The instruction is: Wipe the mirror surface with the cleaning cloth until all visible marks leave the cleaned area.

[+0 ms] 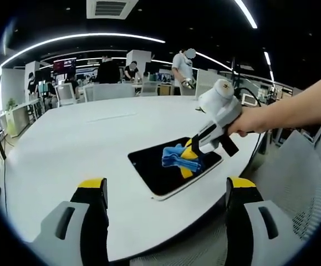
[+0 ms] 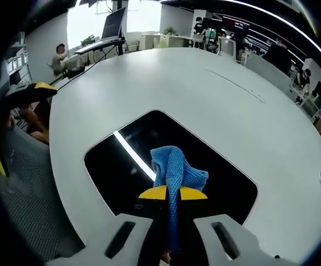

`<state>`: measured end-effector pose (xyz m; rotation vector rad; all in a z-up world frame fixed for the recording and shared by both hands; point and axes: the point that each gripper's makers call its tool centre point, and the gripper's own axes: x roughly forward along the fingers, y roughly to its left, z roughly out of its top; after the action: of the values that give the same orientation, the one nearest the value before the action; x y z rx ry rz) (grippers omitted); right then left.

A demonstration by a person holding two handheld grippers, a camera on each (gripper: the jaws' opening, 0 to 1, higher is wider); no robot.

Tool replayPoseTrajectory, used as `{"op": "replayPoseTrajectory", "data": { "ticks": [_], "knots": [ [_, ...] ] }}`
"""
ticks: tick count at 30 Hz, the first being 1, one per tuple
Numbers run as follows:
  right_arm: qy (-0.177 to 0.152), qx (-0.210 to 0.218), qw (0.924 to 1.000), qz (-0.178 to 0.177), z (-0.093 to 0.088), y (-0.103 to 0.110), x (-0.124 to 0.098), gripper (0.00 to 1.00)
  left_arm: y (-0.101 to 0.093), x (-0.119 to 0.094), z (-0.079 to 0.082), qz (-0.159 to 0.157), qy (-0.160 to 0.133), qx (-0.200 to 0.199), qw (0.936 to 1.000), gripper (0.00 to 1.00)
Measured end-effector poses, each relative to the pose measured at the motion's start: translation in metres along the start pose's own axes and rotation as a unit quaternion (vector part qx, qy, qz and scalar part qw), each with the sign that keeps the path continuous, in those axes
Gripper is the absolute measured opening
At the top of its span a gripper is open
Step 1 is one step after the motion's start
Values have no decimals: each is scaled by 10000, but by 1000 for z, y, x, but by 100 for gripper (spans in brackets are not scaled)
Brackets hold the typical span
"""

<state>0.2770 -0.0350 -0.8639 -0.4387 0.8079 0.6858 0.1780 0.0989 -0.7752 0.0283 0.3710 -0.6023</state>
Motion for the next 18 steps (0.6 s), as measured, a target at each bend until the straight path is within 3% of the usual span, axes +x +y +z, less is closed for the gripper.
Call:
{"op": "replayPoseTrajectory", "data": {
  "ticks": [7,18],
  "knots": [
    [-40,-14,10000,24,-1,0,-1,0,0,0,0,16,-3,-4,10000,87],
    [35,70,10000,-42,-15,-19,-10,0,0,1,1,2,-29,-3,10000,87]
  ]
}}
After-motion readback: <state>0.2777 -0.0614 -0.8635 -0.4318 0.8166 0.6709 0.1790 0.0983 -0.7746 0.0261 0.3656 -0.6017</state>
